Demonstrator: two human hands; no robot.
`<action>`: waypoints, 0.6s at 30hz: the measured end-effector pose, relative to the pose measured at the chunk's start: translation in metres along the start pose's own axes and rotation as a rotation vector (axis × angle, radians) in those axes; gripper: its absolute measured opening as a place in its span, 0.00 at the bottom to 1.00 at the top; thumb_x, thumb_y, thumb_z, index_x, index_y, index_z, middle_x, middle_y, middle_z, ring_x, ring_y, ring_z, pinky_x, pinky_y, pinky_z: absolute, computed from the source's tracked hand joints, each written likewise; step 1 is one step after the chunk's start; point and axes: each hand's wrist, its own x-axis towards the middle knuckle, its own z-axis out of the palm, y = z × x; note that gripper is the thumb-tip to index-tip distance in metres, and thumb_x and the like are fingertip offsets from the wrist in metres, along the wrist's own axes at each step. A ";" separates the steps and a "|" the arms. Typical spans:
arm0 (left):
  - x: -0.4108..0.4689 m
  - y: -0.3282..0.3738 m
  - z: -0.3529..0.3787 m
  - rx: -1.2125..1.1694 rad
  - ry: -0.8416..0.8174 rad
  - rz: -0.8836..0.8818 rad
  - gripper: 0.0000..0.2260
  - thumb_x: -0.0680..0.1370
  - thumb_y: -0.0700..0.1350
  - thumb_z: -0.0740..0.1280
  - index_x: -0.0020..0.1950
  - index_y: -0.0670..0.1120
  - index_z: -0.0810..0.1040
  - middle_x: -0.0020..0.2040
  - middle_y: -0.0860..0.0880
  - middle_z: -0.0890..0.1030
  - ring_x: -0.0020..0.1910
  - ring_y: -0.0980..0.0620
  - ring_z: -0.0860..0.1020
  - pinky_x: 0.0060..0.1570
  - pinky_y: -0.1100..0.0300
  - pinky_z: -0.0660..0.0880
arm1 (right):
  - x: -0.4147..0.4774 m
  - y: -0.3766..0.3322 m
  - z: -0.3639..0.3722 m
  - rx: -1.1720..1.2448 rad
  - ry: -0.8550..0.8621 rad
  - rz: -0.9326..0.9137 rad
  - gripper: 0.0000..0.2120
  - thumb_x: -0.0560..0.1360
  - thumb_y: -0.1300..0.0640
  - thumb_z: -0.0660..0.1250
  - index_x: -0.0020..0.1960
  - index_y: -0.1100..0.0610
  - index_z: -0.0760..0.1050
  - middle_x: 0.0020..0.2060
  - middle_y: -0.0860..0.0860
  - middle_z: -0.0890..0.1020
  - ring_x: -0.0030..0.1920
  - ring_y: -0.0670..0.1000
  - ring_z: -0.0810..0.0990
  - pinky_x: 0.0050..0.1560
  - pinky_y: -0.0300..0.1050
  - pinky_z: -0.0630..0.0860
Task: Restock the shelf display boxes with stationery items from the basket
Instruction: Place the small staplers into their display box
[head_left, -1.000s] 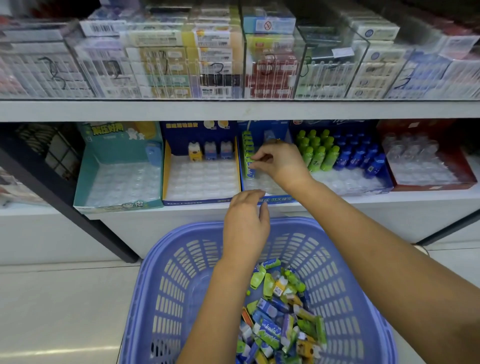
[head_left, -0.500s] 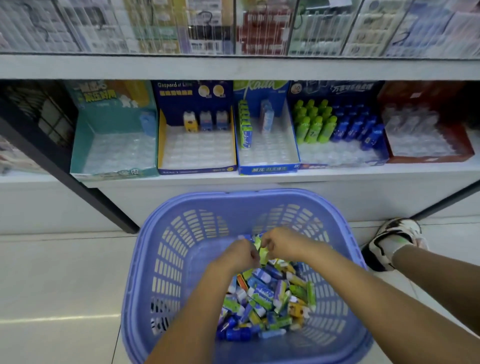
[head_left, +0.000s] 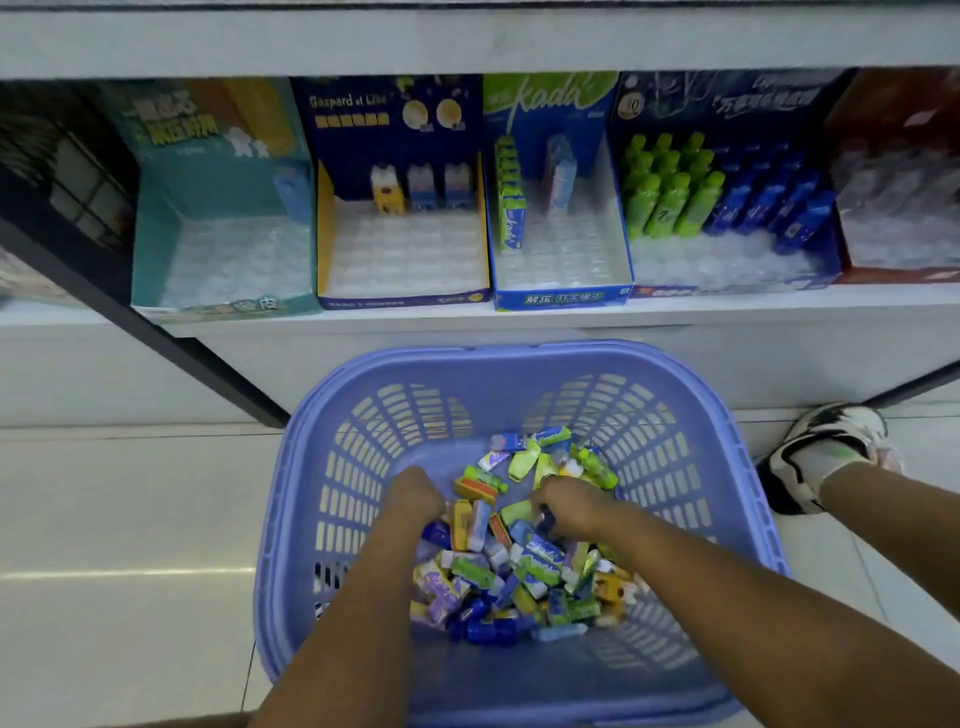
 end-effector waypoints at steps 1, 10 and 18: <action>0.000 -0.002 0.000 0.072 -0.088 -0.024 0.15 0.78 0.43 0.64 0.63 0.38 0.75 0.61 0.40 0.77 0.60 0.44 0.76 0.51 0.59 0.73 | 0.000 0.001 -0.001 0.038 0.009 0.014 0.06 0.74 0.61 0.67 0.51 0.61 0.75 0.48 0.59 0.75 0.50 0.59 0.76 0.48 0.51 0.73; -0.002 -0.007 0.018 0.109 -0.275 -0.105 0.18 0.75 0.44 0.70 0.62 0.38 0.76 0.52 0.40 0.77 0.51 0.48 0.76 0.51 0.58 0.72 | -0.008 -0.003 -0.038 0.451 0.192 0.134 0.14 0.77 0.54 0.65 0.58 0.60 0.70 0.51 0.59 0.78 0.50 0.58 0.79 0.47 0.50 0.74; -0.012 -0.003 -0.021 -0.083 -0.346 -0.151 0.20 0.77 0.49 0.67 0.65 0.40 0.72 0.63 0.41 0.73 0.62 0.44 0.73 0.64 0.54 0.70 | -0.062 -0.005 -0.081 0.934 0.310 -0.081 0.05 0.76 0.56 0.67 0.51 0.55 0.77 0.35 0.51 0.79 0.34 0.48 0.76 0.40 0.41 0.74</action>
